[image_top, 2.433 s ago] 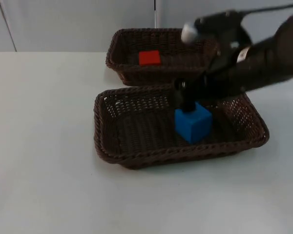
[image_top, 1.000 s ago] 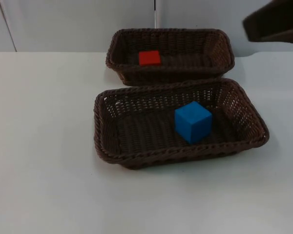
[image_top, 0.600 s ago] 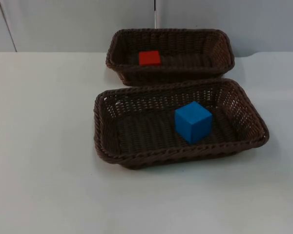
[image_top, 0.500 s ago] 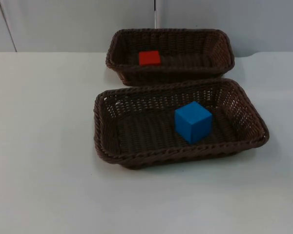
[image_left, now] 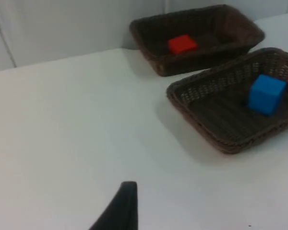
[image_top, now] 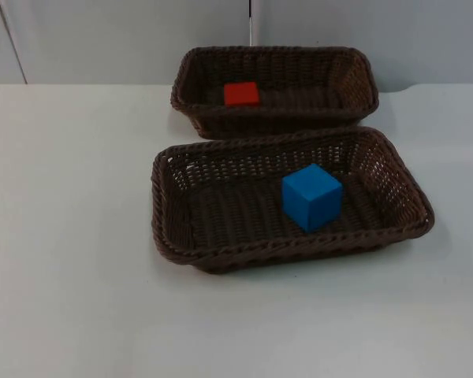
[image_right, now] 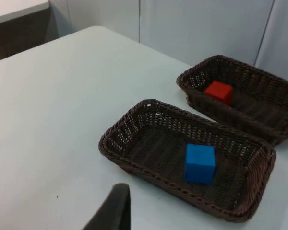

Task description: Pick up one cube with the left hand and place it into the upper basket. Pick up one cube with the right hand and place it into the lower basket.

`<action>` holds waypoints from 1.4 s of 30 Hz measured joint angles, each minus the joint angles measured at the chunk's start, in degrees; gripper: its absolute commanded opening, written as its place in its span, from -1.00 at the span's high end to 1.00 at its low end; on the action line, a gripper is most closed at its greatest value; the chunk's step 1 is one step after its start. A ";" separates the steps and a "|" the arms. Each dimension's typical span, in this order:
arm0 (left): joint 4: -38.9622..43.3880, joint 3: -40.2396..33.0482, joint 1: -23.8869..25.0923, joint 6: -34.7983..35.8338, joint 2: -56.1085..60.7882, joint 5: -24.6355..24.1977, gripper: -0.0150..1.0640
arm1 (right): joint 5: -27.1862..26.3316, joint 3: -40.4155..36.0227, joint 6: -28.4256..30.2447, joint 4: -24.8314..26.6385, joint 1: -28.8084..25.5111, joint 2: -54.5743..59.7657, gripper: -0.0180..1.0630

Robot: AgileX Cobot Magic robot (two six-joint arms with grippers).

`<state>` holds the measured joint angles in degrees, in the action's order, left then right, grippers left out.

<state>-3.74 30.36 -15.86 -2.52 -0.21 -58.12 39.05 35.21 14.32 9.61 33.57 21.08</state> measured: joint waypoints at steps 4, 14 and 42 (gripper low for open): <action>0.72 0.00 0.00 1.51 0.00 -0.21 -0.98 | 2.18 0.00 -1.20 -0.40 0.00 -3.41 -0.98; 0.61 -0.23 0.00 2.05 0.00 -0.35 -0.98 | 8.90 -0.14 -6.02 -4.95 0.00 -11.05 -0.98; 0.19 -1.90 0.00 0.67 0.00 -3.52 -0.98 | 22.70 -5.66 -15.85 -15.39 0.00 -20.82 -0.98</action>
<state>-3.55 28.46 -15.86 -1.85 -0.21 -61.64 61.75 29.55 -1.53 -5.78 33.57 0.26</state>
